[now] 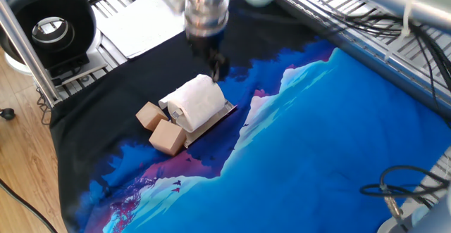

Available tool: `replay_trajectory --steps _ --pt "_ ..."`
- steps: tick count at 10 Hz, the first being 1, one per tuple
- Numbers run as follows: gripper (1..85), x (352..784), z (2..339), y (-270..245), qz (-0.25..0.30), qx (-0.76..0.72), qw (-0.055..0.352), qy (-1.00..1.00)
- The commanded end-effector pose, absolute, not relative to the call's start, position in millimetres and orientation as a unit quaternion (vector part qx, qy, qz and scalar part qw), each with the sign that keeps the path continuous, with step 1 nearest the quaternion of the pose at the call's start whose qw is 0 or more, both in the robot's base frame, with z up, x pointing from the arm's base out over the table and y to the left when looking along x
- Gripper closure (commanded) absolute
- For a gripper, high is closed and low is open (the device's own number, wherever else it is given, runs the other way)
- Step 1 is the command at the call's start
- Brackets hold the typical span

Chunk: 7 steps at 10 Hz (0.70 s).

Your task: Put the toilet paper on its holder

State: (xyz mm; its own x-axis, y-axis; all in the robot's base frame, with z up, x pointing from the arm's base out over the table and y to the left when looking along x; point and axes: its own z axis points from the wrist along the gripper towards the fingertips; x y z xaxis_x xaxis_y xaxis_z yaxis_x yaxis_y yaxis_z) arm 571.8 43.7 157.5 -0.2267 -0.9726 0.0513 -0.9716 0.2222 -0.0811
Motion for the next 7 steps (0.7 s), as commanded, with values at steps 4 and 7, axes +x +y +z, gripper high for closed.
replay_trajectory --steps 4,7 --pt "83.7 619 196 -31 -0.064 -0.323 0.081 0.941" --pt "84.0 625 178 -22 0.014 -0.104 0.12 0.987"
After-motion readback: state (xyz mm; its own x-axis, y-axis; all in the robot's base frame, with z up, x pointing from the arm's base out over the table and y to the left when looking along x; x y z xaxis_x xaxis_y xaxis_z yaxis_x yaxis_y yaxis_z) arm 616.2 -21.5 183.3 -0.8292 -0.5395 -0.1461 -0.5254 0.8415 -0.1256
